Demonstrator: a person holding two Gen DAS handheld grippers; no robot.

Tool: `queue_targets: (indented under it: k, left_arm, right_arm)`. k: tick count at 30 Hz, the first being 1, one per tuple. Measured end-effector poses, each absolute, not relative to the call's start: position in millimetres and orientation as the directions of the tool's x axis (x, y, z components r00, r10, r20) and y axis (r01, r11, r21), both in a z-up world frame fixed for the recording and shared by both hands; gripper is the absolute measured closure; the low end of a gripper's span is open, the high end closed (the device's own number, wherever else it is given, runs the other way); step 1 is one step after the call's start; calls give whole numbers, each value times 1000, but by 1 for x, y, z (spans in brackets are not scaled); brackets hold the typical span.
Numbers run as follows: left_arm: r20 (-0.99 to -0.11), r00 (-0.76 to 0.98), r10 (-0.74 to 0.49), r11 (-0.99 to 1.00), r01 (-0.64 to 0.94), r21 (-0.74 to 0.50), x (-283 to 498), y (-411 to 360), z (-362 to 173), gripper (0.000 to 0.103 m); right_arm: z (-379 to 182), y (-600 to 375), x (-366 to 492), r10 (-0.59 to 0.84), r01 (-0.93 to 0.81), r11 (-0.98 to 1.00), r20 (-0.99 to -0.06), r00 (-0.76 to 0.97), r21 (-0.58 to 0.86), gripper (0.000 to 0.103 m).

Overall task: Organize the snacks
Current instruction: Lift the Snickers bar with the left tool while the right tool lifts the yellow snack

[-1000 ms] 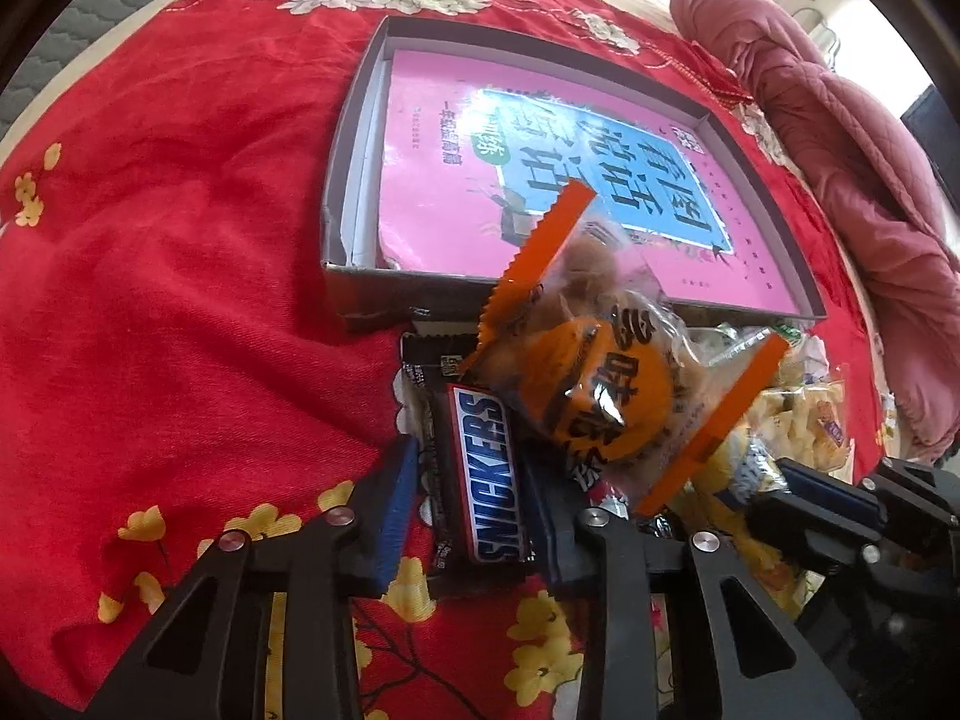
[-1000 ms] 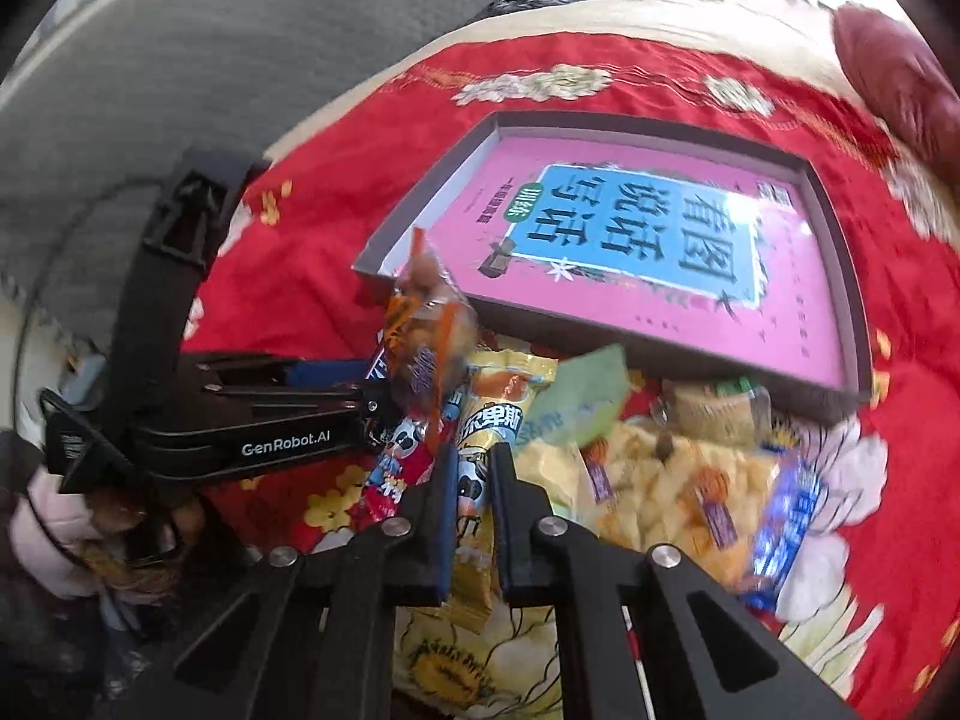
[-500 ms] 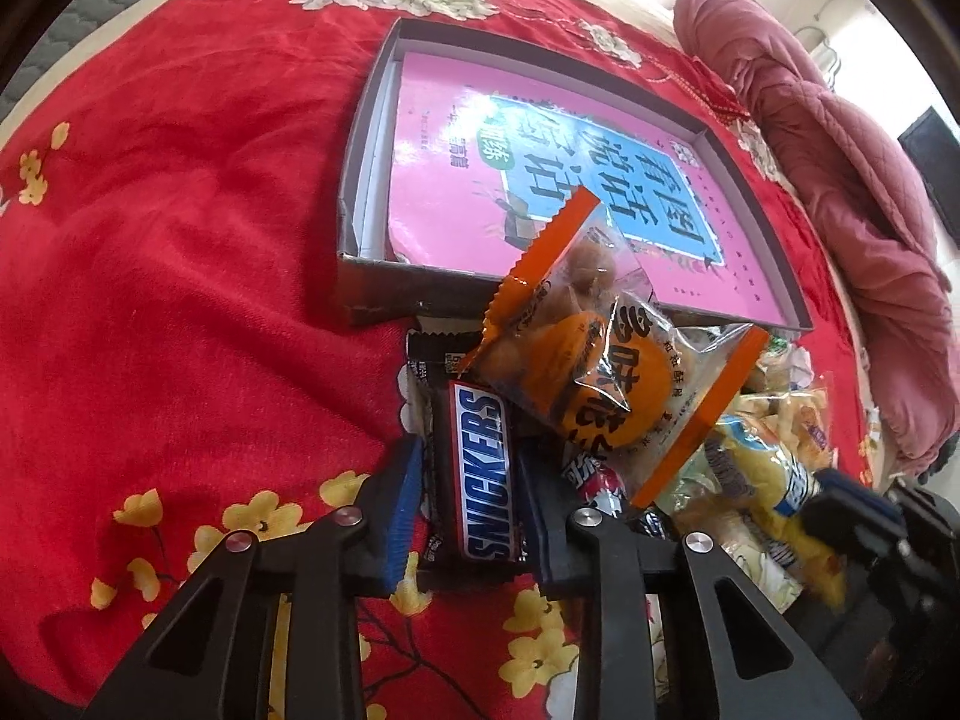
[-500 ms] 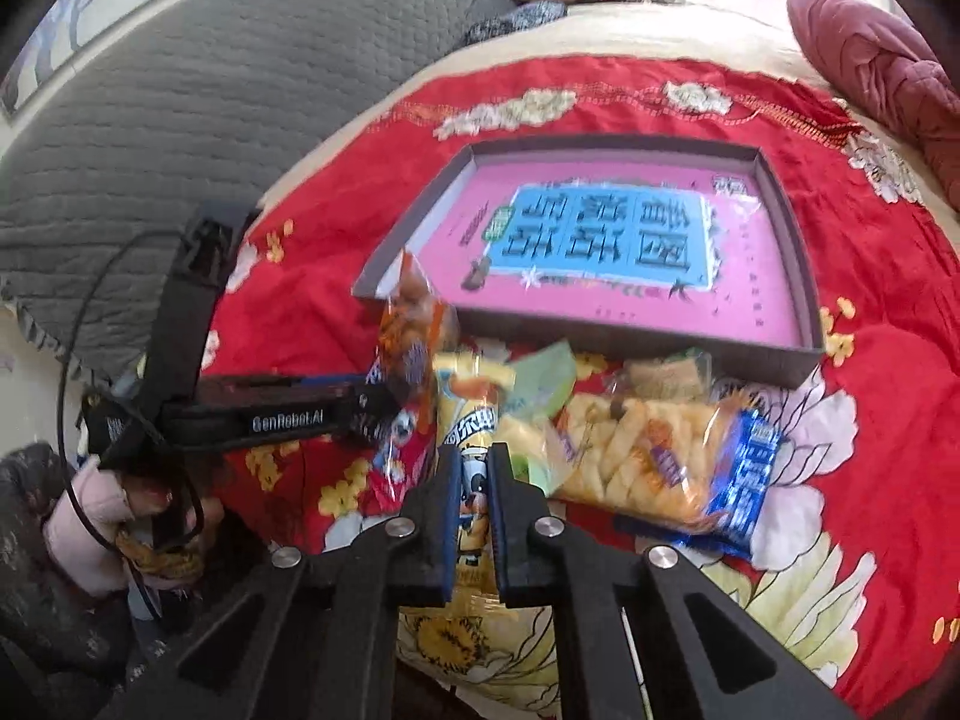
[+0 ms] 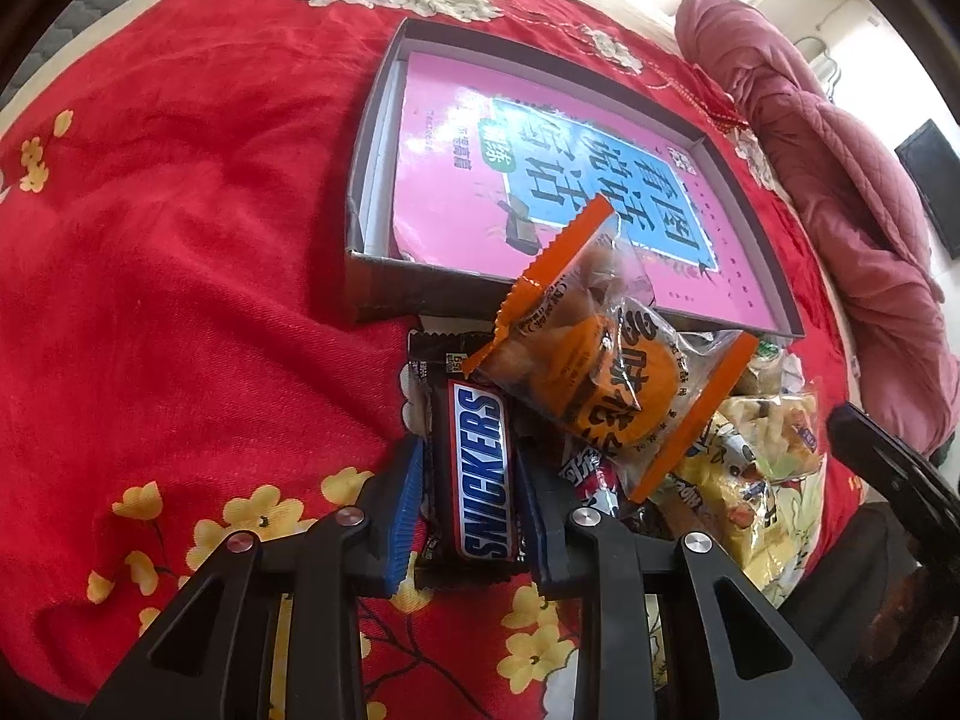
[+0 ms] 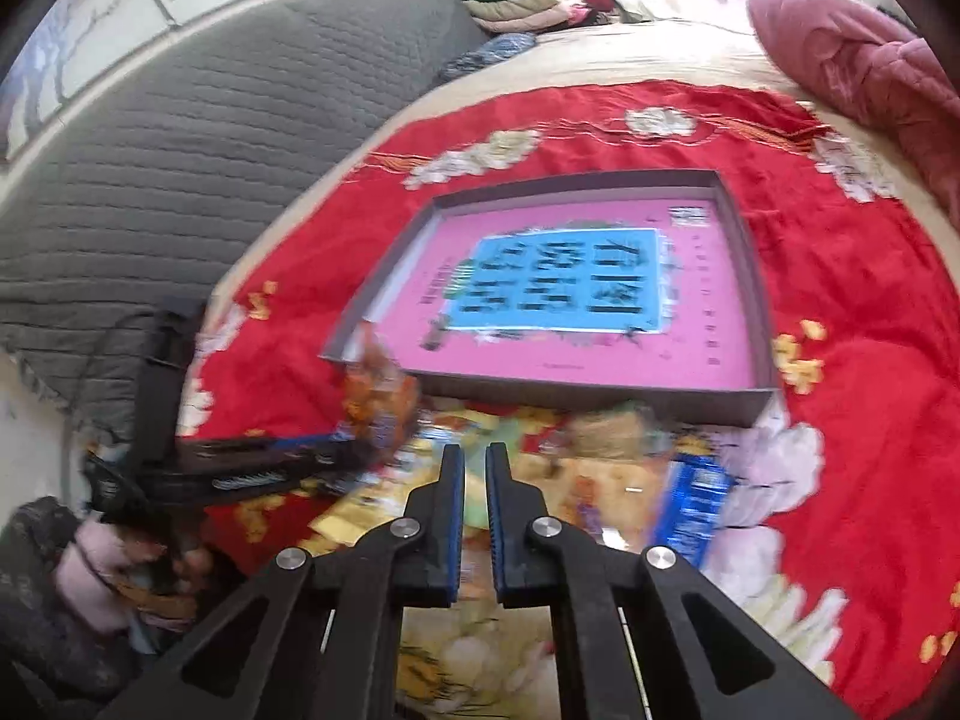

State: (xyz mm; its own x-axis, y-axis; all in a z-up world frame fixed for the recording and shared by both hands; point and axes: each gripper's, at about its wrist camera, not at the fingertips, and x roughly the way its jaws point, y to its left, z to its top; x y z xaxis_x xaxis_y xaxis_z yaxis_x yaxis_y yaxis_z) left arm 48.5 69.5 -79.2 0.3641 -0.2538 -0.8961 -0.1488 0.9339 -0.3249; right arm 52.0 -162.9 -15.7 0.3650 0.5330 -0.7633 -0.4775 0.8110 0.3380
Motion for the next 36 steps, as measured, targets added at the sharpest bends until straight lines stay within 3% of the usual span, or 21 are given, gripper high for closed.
queue_targets:
  k: [4,6,7,12,25,31,36]
  left_arm:
    - [-899,361,-247,938,-146,-316,49,68,-80,72]
    - [-902,359,-241,941,-142,-308,50,66,-80,72]
    - [-902,358,-240,942,-140,-306,50,66,-81,72]
    - [-902,358,-241,941,-142,-307,50,65,-81,72]
    - [-908,350,-229,947,-135,-290,54,60,-83,72]
    - [-912,348,-220,948,-146,-284,57,59,-85,72]
    - [-906,358,-224,944,-150,-293,54,60,-84,72]
  right_arm:
    - [-12,-138,44,546,-532,782,-770,331,325,88]
    - [-15,-129,42,530,-541,782,-787,316,310,63]
    - [-17,-124,40,521,-547,782,-796,308,299,58]
    - [-15,-115,29,496,-583,776,-803,330,240,48]
    - [-34,-83,6,373,-710,703,-824,426,-49,48]
    - [-44,-72,12,359,-728,676,-813,459,-113,72]
    - [-40,-86,27,416,-695,719,-794,443,-11,75]
